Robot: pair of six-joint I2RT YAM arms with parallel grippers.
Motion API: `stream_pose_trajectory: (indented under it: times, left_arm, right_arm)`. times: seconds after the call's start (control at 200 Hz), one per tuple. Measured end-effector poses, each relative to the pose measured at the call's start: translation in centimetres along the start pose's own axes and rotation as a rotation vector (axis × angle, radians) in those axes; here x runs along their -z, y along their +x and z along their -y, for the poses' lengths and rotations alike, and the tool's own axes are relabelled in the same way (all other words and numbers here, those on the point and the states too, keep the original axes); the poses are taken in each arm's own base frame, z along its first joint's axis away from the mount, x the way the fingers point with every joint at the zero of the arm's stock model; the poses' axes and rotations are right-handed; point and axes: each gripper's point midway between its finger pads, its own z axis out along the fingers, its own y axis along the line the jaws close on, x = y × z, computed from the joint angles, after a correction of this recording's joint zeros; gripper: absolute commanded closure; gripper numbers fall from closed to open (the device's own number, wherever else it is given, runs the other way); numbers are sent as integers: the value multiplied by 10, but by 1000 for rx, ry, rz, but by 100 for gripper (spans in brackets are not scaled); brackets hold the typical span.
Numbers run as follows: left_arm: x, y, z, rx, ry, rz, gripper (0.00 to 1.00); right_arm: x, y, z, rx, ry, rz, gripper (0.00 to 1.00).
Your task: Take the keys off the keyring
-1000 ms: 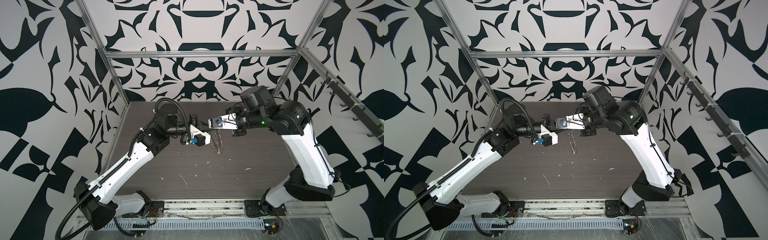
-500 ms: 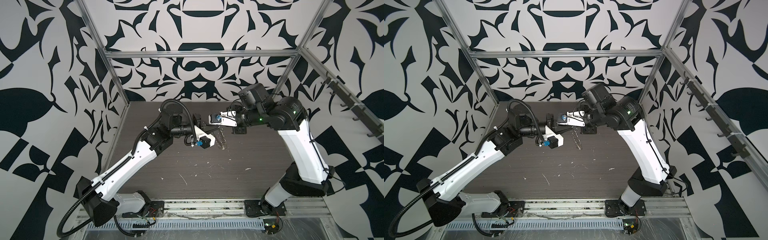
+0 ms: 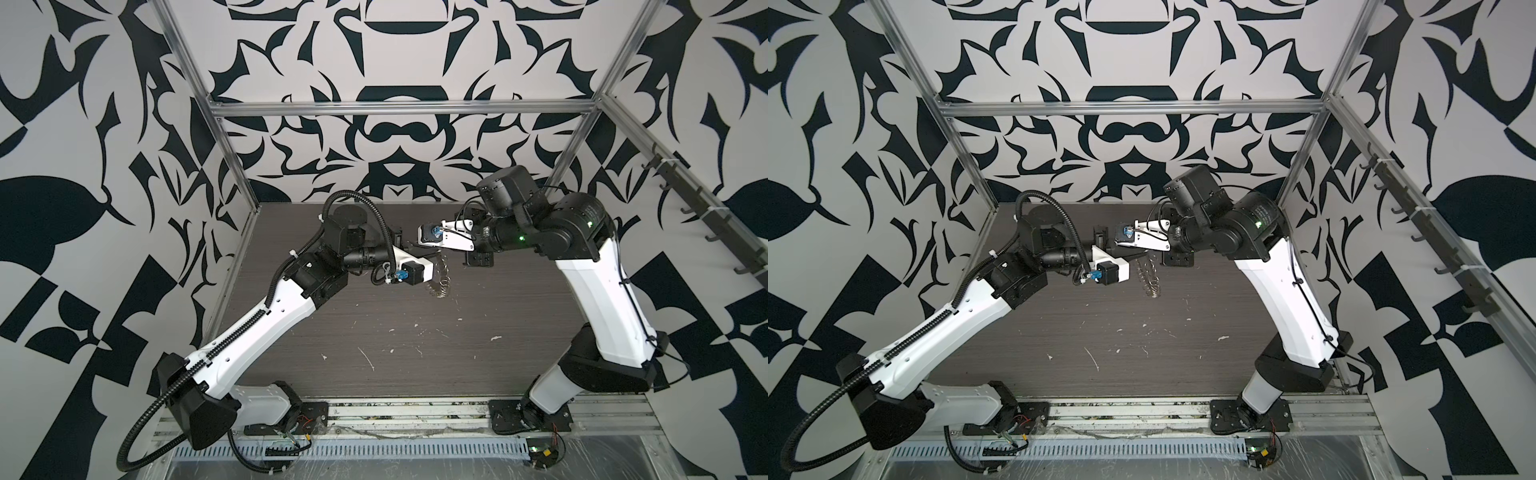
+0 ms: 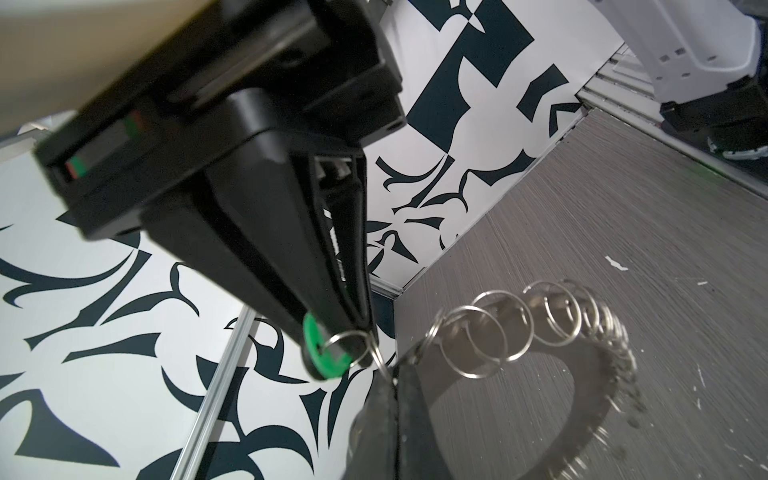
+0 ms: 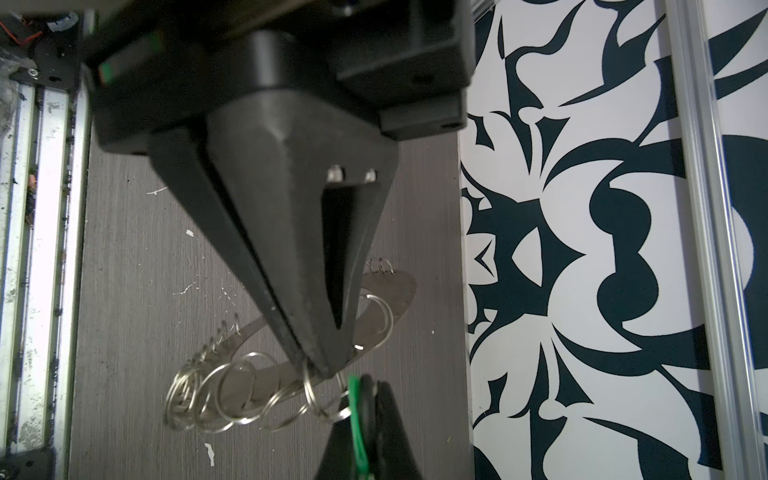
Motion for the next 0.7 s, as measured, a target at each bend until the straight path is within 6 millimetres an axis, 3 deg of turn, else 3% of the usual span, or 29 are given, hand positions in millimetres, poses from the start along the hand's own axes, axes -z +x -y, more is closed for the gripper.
stream_pose_trajectory:
  times: [0.39, 0.7]
  left_arm:
    - [-3, 0, -8, 93, -63, 40, 100]
    - [-7, -3, -5, 44, -88, 139, 100]
  right_arm:
    - [3, 0, 5, -3, 29, -2, 100]
    - [8, 2, 1, 0, 28, 3, 100]
